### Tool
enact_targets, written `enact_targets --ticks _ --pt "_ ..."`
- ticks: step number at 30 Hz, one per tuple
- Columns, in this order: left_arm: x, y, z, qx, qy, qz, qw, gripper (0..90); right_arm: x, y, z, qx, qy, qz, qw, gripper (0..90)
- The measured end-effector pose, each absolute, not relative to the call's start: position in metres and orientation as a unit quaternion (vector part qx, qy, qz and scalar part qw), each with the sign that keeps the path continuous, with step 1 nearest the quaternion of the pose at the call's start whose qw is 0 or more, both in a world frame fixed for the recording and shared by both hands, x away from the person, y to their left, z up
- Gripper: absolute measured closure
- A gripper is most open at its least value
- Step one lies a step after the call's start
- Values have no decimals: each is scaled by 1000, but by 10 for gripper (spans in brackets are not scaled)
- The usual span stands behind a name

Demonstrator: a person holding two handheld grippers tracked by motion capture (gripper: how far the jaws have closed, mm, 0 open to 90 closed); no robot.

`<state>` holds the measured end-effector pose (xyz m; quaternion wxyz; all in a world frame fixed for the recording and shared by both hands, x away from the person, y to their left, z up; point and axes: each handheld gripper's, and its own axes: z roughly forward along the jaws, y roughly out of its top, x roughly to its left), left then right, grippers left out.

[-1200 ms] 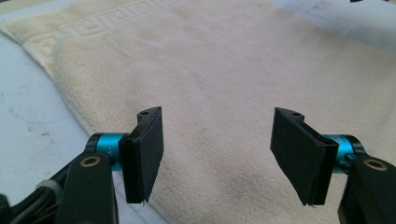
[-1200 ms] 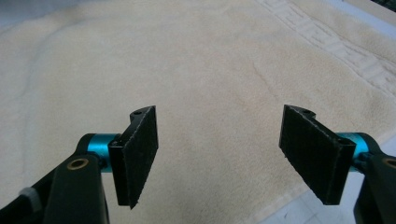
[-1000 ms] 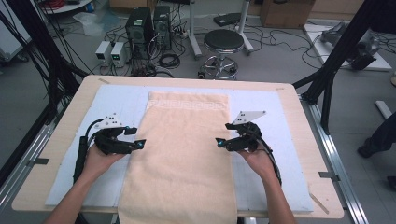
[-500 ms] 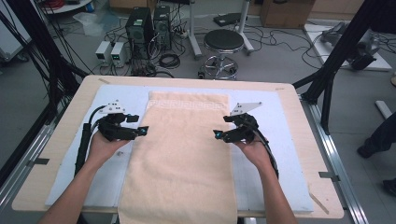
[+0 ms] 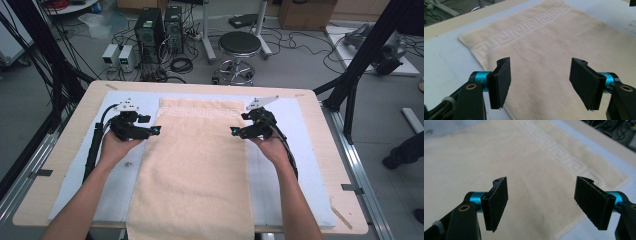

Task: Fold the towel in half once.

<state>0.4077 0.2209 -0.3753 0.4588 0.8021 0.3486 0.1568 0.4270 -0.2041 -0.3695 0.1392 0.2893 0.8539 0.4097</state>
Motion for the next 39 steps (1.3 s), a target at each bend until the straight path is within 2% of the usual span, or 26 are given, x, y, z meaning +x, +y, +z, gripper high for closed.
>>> enact_targets --ticks 13,21,24,26,32,39 --pt "439 214 -422 826 378 137 394 389 461 -203 -413 333 862 363 125 293" --pt "445 213 -438 822 405 136 377 462 464 -206 -436 360 860 343 119 398" --pt "444 214 -438 822 405 154 370 590 464 -206 -436 365 856 343 127 487" --pt "444 212 -437 821 409 161 365 621 463 -204 -436 370 855 340 131 540" --pt "443 209 -437 819 410 149 372 796 463 -202 -434 356 862 344 109 804" --pt "442 215 -431 819 403 142 383 854 461 -206 -426 345 861 360 99 843"
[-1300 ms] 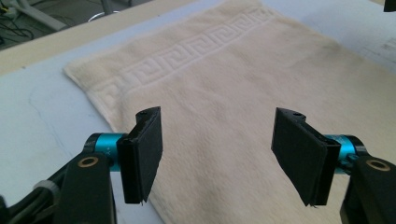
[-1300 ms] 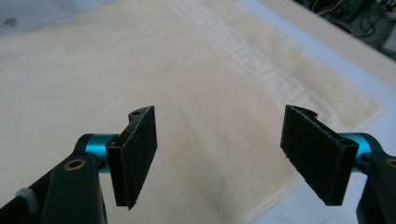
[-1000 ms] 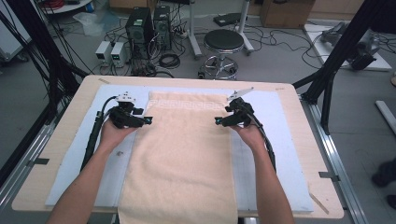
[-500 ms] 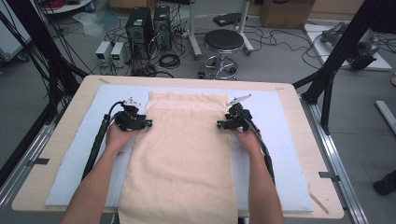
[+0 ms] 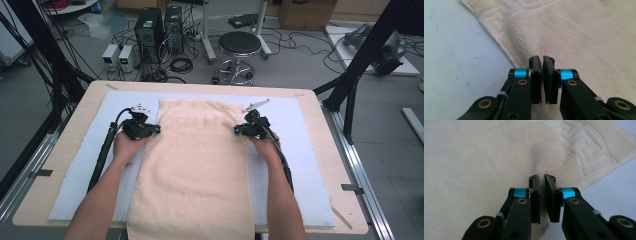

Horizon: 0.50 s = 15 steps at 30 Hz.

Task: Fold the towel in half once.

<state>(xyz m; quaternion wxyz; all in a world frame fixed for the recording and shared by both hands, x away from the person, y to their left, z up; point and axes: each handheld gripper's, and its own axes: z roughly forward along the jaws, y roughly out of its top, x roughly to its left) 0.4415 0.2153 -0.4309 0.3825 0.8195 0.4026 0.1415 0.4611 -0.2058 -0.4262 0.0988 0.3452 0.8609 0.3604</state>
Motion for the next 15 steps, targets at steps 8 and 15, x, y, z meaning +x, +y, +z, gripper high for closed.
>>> enact_targets --ticks 8,15 --pt "435 225 -411 814 382 148 411 864 451 -211 -407 314 860 385 113 850" --pt "423 233 -392 801 366 154 448 865 440 -216 -387 297 848 423 116 850"
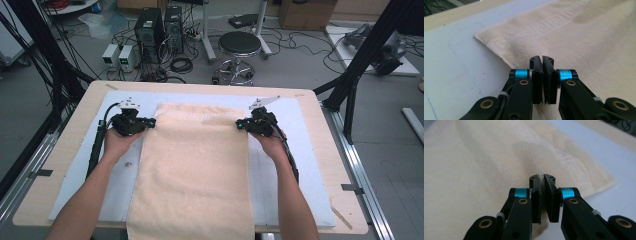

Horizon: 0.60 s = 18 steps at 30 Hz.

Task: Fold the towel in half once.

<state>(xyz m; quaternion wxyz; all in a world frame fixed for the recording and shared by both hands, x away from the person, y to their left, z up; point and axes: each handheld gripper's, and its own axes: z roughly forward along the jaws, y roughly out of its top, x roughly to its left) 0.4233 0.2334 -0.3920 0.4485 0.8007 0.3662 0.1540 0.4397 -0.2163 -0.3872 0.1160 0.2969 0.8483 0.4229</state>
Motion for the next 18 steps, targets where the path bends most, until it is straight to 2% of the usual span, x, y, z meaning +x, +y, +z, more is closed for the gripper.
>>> enact_targets --ticks 3,10,18 --pt "411 240 -379 792 354 157 473 865 427 -217 -373 274 849 434 121 850" --pt "358 251 -369 810 296 166 478 864 375 -216 -345 202 870 438 106 840" --pt "293 254 -403 832 261 148 467 863 310 -214 -377 182 880 430 85 829"
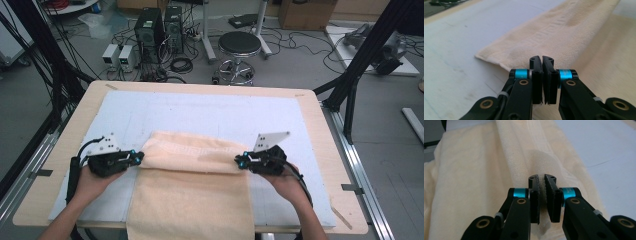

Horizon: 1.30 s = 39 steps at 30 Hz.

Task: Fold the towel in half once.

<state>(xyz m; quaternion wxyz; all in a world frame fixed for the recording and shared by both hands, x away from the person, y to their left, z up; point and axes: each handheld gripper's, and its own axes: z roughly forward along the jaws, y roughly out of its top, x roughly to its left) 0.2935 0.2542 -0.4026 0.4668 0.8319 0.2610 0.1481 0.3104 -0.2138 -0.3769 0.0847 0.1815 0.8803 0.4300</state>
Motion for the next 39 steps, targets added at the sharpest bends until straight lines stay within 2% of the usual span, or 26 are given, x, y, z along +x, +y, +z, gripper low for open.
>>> enact_targets --ticks 5,8,9,11,14,18,22,25,30,34,37,38,39 --pt "282 254 -422 850 256 113 446 818 293 -215 -410 199 885 417 54 765" --pt "282 255 -422 856 248 101 442 671 294 -218 -420 212 889 405 40 637" --pt "282 255 -420 855 246 99 445 644 296 -219 -420 213 887 409 30 587" --pt "285 257 -414 855 236 97 452 632 299 -222 -417 210 884 417 24 545" --pt "291 256 -405 848 236 104 463 595 307 -227 -407 220 876 428 34 494" --pt "309 253 -400 837 253 110 472 556 325 -231 -399 239 871 423 66 479" --pt "335 252 -406 829 293 122 460 540 349 -232 -404 270 865 413 94 458" --pt "356 250 -419 825 327 130 442 507 364 -231 -415 288 859 412 97 429" --pt "378 243 -431 836 347 126 406 511 382 -229 -429 310 860 388 115 437" --pt "389 236 -433 844 354 112 387 516 392 -226 -435 321 868 365 108 468" --pt "392 232 -436 851 354 117 370 554 395 -222 -434 319 871 356 117 559" --pt "392 233 -436 851 355 118 369 584 395 -221 -434 320 871 353 119 644" --pt "392 233 -436 850 356 119 370 603 396 -220 -435 315 875 353 104 692"
